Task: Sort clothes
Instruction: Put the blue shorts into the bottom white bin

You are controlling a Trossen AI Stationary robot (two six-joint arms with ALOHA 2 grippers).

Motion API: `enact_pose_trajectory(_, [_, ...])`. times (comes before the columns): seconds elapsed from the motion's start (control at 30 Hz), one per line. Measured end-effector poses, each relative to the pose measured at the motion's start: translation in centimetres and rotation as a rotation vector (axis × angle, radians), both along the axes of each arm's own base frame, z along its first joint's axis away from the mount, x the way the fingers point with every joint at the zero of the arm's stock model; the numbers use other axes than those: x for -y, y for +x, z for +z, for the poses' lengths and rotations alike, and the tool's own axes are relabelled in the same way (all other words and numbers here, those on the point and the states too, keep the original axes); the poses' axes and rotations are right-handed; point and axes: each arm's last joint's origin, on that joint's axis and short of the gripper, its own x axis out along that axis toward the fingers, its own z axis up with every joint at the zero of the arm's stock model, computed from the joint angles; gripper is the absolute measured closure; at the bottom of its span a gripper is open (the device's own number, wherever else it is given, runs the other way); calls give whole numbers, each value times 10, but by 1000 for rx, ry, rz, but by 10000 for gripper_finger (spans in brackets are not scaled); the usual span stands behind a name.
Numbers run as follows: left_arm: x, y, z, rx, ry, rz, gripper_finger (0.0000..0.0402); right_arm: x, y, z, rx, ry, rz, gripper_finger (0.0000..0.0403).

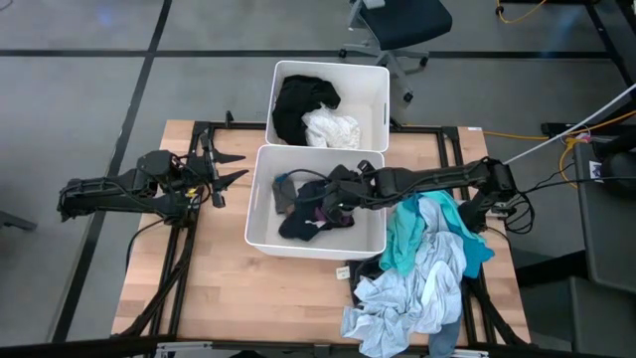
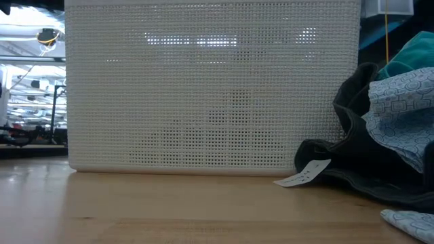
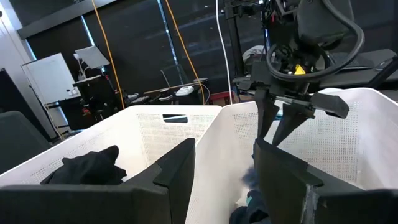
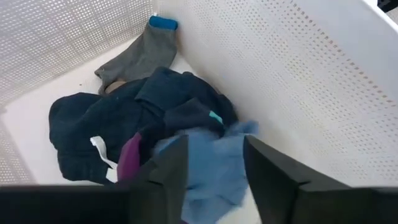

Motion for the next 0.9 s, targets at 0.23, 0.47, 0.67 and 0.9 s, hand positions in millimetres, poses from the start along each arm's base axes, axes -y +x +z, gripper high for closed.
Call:
enact_pose_trajectory(0.23, [0, 0, 0, -2, 5, 0, 251, -3, -4, 28, -11, 89, 44, 199])
enact_pose_trajectory(0.47, [0, 0, 0, -2, 5, 0, 251, -32, -25, 79, 6, 72, 39, 194])
enact_pose_trajectory(0.67, [0, 0, 0, -4, 3, 0, 251, -56, -57, 92, -58, -7, -83, 194])
enact_pose_trajectory(0.9, [0, 0, -1, -7, 0, 0, 251, -71, -81, 93, -8, -35, -131, 194])
